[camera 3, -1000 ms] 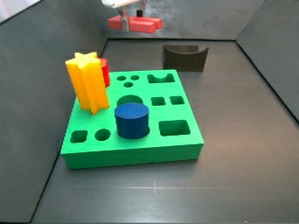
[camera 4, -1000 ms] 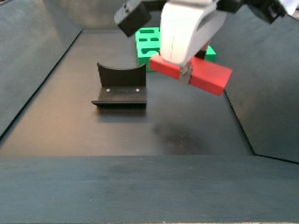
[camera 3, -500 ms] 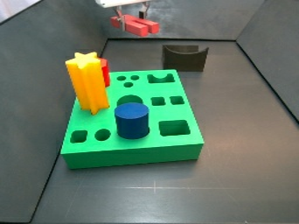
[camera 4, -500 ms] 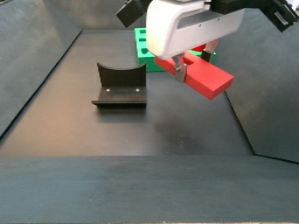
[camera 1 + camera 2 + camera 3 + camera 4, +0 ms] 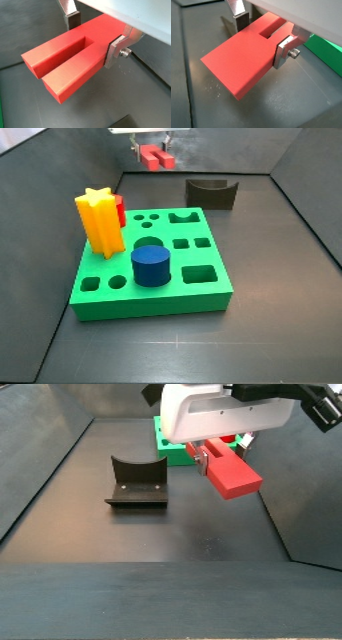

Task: Pick up the double-square object. Move up. Rotate the double-square object. Place the double-square object on the fixture. Regrasp the double-square object. Move to above the board. Insert the double-square object.
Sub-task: Rotate the double-square object.

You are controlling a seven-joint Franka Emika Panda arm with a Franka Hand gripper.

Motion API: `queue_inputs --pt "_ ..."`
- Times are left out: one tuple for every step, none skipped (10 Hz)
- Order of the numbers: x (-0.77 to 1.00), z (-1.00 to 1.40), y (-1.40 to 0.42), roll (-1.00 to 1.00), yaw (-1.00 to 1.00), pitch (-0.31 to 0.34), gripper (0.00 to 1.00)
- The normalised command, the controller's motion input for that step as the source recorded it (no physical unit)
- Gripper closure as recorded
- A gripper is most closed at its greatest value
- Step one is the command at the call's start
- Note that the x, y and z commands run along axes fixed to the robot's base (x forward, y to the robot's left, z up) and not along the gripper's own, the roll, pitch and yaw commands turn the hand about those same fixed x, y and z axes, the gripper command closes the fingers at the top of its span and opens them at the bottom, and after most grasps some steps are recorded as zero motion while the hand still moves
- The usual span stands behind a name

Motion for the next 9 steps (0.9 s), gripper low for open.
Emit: queue_inputs --pt "0.03 -0.03 0.02 -0.01 -1.00 -0.004 1.00" --pt "0.03 -0.03 0.02 -0.01 -1.00 -0.005 1.00" --pt "0.03 -0.03 0.02 -0.01 -1.00 -0.005 1.00" --pt "0.03 -0.03 0.02 -0.01 -1.00 -0.005 1.00" --pt "0.03 -0.03 0.02 -0.01 -1.00 -0.005 1.00" --pt "0.03 -0.03 0.02 -0.01 -1.00 -0.005 1.00" --pt "0.03 -0.03 0.02 -0.01 -1.00 -0.005 1.00" --pt "0.03 -0.03 0.02 -0.01 -1.00 -0.005 1.00" --pt "0.03 -0.03 0.02 -0.01 -1.00 -0.005 1.00"
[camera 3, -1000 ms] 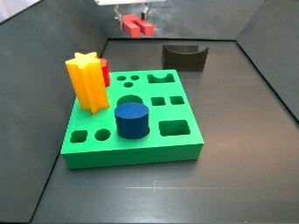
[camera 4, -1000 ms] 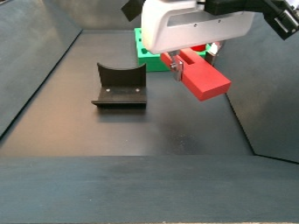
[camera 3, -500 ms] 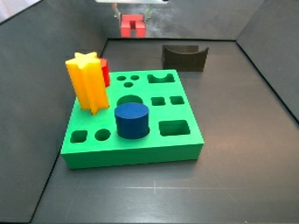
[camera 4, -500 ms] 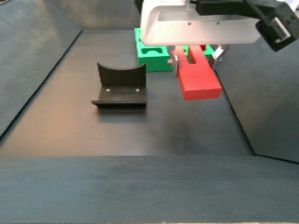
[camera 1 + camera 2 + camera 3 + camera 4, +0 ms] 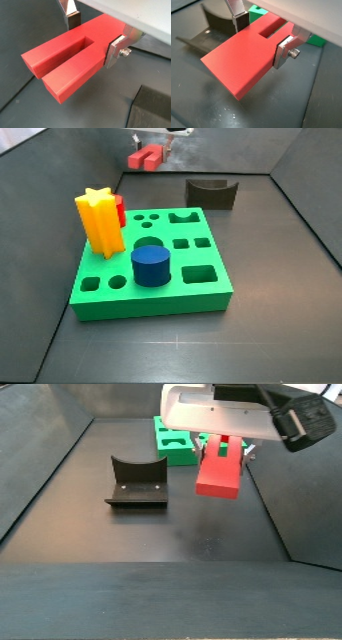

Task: Pick up the double-square object. Move up. Rotate the double-square object. Place the double-square object on the fixture. Regrasp the double-square object. Move to above the board. Insert the double-square object.
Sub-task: Rotate the double-square object.

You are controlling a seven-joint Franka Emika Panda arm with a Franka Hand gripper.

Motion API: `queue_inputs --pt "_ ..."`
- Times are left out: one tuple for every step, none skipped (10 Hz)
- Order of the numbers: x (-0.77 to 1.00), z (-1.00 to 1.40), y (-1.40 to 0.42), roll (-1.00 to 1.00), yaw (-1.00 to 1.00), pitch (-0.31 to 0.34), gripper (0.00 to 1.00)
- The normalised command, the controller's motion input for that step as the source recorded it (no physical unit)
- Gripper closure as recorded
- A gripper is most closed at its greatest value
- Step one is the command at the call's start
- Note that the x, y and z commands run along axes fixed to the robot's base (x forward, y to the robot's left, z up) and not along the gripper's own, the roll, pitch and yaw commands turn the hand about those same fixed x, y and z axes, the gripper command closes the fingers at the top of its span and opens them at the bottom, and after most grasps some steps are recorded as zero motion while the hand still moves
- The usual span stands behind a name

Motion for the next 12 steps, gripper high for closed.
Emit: queue_inputs --pt "0.03 -0.03 0.02 -0.01 -1.00 -0.006 1.00" --pt "0.03 -0.03 0.02 -0.01 -1.00 -0.006 1.00" --pt "0.03 -0.03 0.02 -0.01 -1.00 -0.006 1.00" --pt "0.03 -0.03 0.02 -0.01 -1.00 -0.006 1.00" --pt "0.03 -0.03 0.02 -0.01 -1.00 -0.006 1.00" --pt "0.03 -0.03 0.02 -0.01 -1.00 -0.006 1.00" --pt "0.03 -0.03 0.02 -0.01 -1.00 -0.007 1.00" --pt "0.03 -0.03 0.02 -0.01 -1.00 -0.007 1.00" --pt "0.03 -0.03 0.02 -0.01 -1.00 -0.007 1.00" --pt "0.03 -0.03 0.02 -0.01 -1.00 -0.007 1.00" --pt "0.03 -0.03 0.02 -0.01 -1.00 -0.007 1.00" --pt "0.03 -0.03 0.02 -0.01 -1.00 -0.008 1.00"
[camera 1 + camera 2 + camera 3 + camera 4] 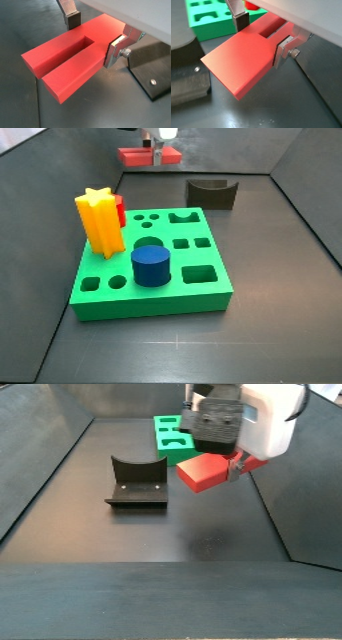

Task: Pick up the double-square object. Move up. Rotate the double-square object. Place the double-square object on the fixture. Regrasp the double-square object. Move to above the board. Insert the double-square object.
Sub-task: Rotate the double-square object.

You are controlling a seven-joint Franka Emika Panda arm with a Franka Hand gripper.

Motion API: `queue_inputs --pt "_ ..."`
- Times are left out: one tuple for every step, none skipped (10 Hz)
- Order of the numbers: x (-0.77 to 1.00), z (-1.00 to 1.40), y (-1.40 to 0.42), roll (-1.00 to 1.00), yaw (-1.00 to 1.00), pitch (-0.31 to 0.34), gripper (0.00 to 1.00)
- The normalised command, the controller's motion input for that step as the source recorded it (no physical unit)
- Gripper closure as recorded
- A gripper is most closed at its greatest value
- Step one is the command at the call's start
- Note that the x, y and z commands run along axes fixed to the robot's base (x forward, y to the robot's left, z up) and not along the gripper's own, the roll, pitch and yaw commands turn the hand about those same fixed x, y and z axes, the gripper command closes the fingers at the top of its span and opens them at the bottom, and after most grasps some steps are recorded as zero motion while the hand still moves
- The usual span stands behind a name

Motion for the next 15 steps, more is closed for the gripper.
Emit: queue_inputs --pt "0.03 -0.03 0.02 -0.01 -1.00 -0.008 1.00" --pt "0.03 -0.03 0.02 -0.01 -1.00 -0.008 1.00" --pt "0.03 -0.03 0.02 -0.01 -1.00 -0.008 1.00" --pt "0.03 -0.03 0.02 -0.01 -1.00 -0.009 1.00" --pt "0.03 -0.03 0.02 -0.01 -1.00 -0.009 1.00" --pt "0.03 -0.03 0.02 -0.01 -1.00 -0.009 1.00" --pt "0.03 -0.03 0.02 -0.02 -1.00 -0.010 1.00" --pt "0.03 -0.03 0.02 -0.02 -1.00 -0.010 1.00" --pt "0.03 -0.03 0.02 -0.02 -1.00 -0.011 1.00" --pt "0.03 -0.03 0.02 -0.02 -1.00 -0.011 1.00" --pt "0.03 -0.04 0.02 -0.02 -1.00 -0.012 1.00" --pt "0.03 -0.04 0.02 -0.02 -1.00 -0.012 1.00" --pt "0.03 -0.04 0.01 -0.02 -1.00 -0.013 1.00" --pt "0.03 -0.04 0.02 -0.02 -1.00 -0.013 1.00" --pt "0.03 -0.04 0.02 -0.02 -1.00 -0.014 1.00"
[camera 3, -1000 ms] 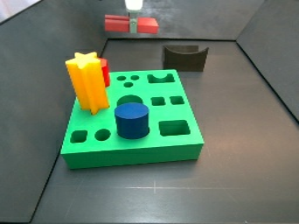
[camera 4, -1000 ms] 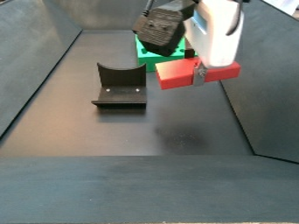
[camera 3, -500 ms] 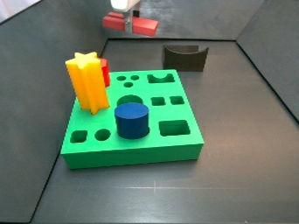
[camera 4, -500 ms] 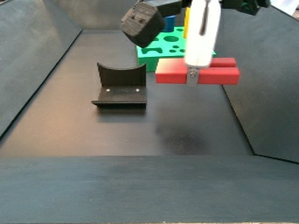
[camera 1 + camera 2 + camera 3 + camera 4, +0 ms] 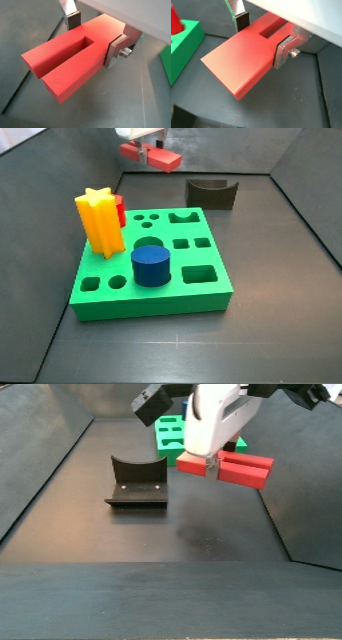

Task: Pick up the double-square object. Move up. Rotate the double-square object. Place the double-square object on the fixture. Regrasp the double-square object. Move to above the board. Insert the double-square object.
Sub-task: Rotate the double-square object.

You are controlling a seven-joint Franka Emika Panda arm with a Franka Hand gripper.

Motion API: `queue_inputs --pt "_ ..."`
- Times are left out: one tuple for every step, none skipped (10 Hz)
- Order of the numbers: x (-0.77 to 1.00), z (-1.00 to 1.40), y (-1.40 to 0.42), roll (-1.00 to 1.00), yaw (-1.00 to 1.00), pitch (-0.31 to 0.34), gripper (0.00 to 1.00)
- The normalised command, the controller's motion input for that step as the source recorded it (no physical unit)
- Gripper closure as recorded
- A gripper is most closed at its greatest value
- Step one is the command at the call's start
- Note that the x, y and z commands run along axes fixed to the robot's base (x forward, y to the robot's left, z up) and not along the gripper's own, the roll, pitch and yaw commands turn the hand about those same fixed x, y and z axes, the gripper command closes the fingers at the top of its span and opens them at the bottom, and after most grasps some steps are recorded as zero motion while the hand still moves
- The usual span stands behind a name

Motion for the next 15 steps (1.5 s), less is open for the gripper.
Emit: queue_inputs --pt "0.03 -0.04 0.02 -0.02 -1.00 -0.015 1.00" --pt "0.03 -0.04 0.01 -0.03 -1.00 -0.017 1.00" --pt "0.03 -0.04 0.02 -0.03 -1.00 -0.017 1.00" --pt "0.03 -0.04 0.02 -0.03 -1.00 -0.019 1.00" --pt "0.03 -0.04 0.02 -0.03 -1.00 -0.021 1.00" --pt "0.03 -0.04 0.02 -0.04 -1.00 -0.023 1.00" --pt "0.03 -0.04 0.02 -0.04 -1.00 -0.025 1.00" --pt "0.03 -0.04 0.02 -0.05 -1.00 -0.029 1.00" --pt "0.03 -0.04 0.02 -0.06 -1.00 -0.033 1.00" --pt "0.02 -0.04 0.02 -0.06 -1.00 -0.038 1.00" --pt "0.02 -0.04 0.02 -0.08 -1.00 -0.045 1.00" --pt "0.02 -0.04 0.02 -0.10 -0.95 -0.057 1.00" --pt "0.02 -0.04 0.02 -0.10 -0.72 -0.057 1.00" --pt "0.02 -0.04 0.02 -0.10 -0.43 -0.056 1.00" --pt "0.02 -0.04 0.02 -0.10 -0.32 -0.056 1.00"
